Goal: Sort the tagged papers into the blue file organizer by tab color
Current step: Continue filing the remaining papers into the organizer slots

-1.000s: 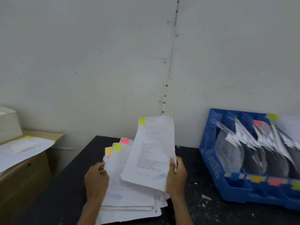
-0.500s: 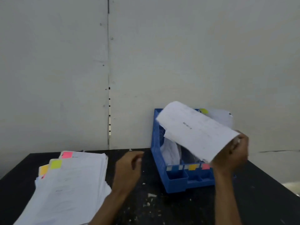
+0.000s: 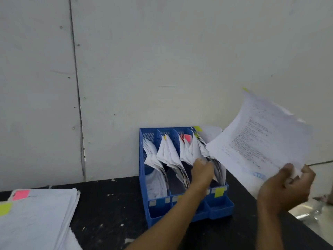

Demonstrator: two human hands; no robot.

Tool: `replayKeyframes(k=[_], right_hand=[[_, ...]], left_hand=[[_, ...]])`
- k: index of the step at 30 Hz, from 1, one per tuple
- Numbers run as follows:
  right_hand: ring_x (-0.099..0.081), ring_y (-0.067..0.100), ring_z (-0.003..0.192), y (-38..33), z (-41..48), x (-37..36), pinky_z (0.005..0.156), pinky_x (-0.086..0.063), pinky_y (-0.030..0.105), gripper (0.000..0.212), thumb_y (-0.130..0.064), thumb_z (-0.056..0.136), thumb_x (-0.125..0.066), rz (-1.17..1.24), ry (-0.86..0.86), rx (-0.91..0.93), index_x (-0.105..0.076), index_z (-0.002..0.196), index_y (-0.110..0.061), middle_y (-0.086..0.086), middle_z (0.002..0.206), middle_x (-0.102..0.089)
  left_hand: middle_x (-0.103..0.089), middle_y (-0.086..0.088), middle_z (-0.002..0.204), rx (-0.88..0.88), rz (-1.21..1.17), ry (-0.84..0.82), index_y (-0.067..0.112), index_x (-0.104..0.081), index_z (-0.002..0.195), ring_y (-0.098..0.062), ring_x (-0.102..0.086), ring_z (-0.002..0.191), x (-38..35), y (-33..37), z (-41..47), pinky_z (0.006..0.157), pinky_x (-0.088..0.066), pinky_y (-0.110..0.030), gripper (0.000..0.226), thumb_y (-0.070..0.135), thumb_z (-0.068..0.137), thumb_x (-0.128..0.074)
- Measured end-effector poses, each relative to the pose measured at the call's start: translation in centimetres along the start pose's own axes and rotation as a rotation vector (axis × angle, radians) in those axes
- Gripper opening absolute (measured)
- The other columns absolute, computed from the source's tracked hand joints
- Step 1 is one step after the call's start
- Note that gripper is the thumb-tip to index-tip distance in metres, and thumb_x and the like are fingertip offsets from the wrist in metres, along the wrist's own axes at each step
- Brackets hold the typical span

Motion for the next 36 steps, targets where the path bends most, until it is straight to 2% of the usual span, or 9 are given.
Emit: replayKeyframes(k=[3,11,15,20,25,27,30,33,36], right_hand=[[-0.057,0.005,0.099,0.6,-0.2,-0.4,0.071,-0.042,-0.003,0.012,-0.024,0.101,-0.042,0.013,0.006,0.032,-0.047,0.111,-0.028,0.017,0.118,-0.06],[-0.051,-0.025,0.093,1.5,1.1,-0.4,0.071,-0.044,0.001,0.019,-0.022,0.102,-0.043,0.037,-0.036,0.075,-0.037,0.103,-0.04,-0.051,0.1,-0.049],[-0.055,-0.018,0.1,1.5,1.7,-0.7,0.072,-0.045,0.0,0.016,-0.03,0.102,-0.044,0.057,-0.083,0.1,-0.038,0.111,-0.04,-0.041,0.108,-0.051],[-0.054,-0.006,0.098,1.5,1.8,-0.9,0.069,-0.046,0.0,0.021,-0.043,0.099,-0.04,0.026,-0.066,0.18,-0.038,0.115,-0.029,0.01,0.121,-0.059],[-0.058,0.002,0.099,2.3,2.0,-1.5,0.069,-0.047,0.002,0.018,-0.036,0.102,-0.042,0.005,-0.032,0.173,-0.046,0.118,-0.029,-0.034,0.107,-0.055],[-0.059,0.004,0.099,2.7,2.0,-1.7,0.071,-0.048,0.003,0.026,-0.032,0.102,-0.043,0.012,-0.039,0.177,-0.047,0.122,-0.016,-0.026,0.112,-0.058],[-0.058,0.006,0.102,2.6,1.8,-1.9,0.074,-0.047,0.002,0.028,-0.03,0.103,-0.043,0.009,-0.069,0.214,-0.046,0.123,-0.012,0.01,0.122,-0.06],[-0.06,0.015,0.101,2.6,1.4,-2.0,0.074,-0.048,0.003,0.027,-0.026,0.103,-0.043,-0.016,-0.088,0.254,-0.046,0.123,-0.009,0.017,0.118,-0.06],[-0.063,0.019,0.099,2.4,1.1,-2.1,0.072,-0.051,0.008,0.025,-0.029,0.103,-0.043,-0.039,-0.104,0.317,-0.044,0.122,-0.013,0.018,0.115,-0.061]], left_hand=[[-0.031,-0.005,0.146,-0.025,-0.011,0.236,0.012,-0.023,0.15,-0.026,-0.039,0.13,0.1,0.3,1.9,0.105,-0.039,-0.035,0.065,0.023,0.092,-0.052],[-0.019,-0.009,0.156,-0.065,0.204,0.573,0.016,-0.025,0.149,-0.029,-0.019,0.144,0.6,0.5,4.4,0.118,-0.018,-0.045,0.069,0.024,0.088,-0.057],[-0.048,-0.006,0.143,-0.05,0.206,0.458,0.016,-0.021,0.149,-0.029,-0.048,0.127,0.6,0.8,5.8,0.106,-0.038,-0.046,0.069,0.027,0.089,-0.052],[-0.042,-0.01,0.133,-0.021,0.554,0.548,0.013,-0.053,0.123,-0.03,-0.041,0.12,1.4,1.9,6.9,0.097,-0.036,-0.041,0.04,0.032,0.088,-0.053],[-0.059,-0.004,0.117,-0.201,0.515,0.501,0.019,-0.073,0.093,-0.028,-0.049,0.113,1.0,2.2,8.4,0.095,-0.042,-0.041,0.033,0.04,0.09,-0.048],[-0.061,-0.005,0.107,-0.358,0.432,0.495,0.011,-0.068,0.076,-0.027,-0.049,0.108,0.5,3.0,8.6,0.092,-0.044,-0.042,0.037,0.035,0.09,-0.044],[-0.061,-0.004,0.112,-0.44,0.474,0.372,0.006,-0.064,0.081,-0.025,-0.047,0.115,0.0,3.6,9.7,0.099,-0.036,-0.043,0.032,0.027,0.089,-0.041],[-0.064,0.0,0.116,-0.474,0.765,0.092,0.024,-0.073,0.095,-0.027,-0.051,0.116,-0.3,3.8,11.4,0.105,-0.031,-0.053,0.033,0.028,0.083,-0.043],[-0.064,0.003,0.111,-0.554,1.02,-0.003,0.031,-0.063,0.078,-0.02,-0.033,0.136,0.1,3.8,12.7,0.111,0.001,-0.068,0.019,0.035,0.089,-0.049]])
Point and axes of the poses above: each hand's wrist, its own z-axis towards the middle knuckle, its own x-axis out of the back of the hand, y = z × x, the point moved 3 cm from there along z, towards the middle knuckle
